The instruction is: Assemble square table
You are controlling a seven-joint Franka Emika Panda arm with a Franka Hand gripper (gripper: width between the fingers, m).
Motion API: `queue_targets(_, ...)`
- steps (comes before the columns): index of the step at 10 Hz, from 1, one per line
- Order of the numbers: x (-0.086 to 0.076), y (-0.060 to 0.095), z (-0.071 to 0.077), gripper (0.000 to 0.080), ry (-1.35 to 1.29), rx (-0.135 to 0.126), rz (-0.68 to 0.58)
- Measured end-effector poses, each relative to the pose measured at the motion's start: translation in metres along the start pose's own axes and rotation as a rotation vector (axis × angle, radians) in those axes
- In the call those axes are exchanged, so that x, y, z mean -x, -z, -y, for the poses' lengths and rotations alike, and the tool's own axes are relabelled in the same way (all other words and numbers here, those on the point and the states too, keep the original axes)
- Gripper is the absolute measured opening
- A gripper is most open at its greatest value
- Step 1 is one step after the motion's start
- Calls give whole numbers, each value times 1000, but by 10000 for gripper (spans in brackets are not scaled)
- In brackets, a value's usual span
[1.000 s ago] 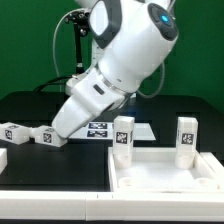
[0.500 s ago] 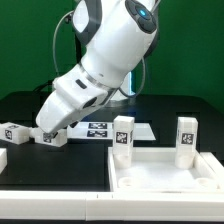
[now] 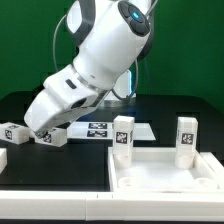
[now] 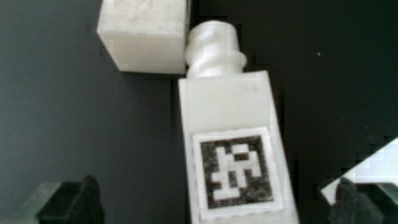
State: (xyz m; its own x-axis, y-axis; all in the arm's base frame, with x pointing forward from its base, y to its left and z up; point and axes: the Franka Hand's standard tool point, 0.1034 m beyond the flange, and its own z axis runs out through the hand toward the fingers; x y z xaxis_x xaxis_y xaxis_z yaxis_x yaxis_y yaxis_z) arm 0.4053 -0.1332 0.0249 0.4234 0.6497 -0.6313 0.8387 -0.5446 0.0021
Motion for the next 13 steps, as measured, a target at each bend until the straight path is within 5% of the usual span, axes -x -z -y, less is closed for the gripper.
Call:
queue_targets(6,-6,-4,12,649,24,-20,300)
queue_targets(13,0,-11,7,649,-7,-15,306)
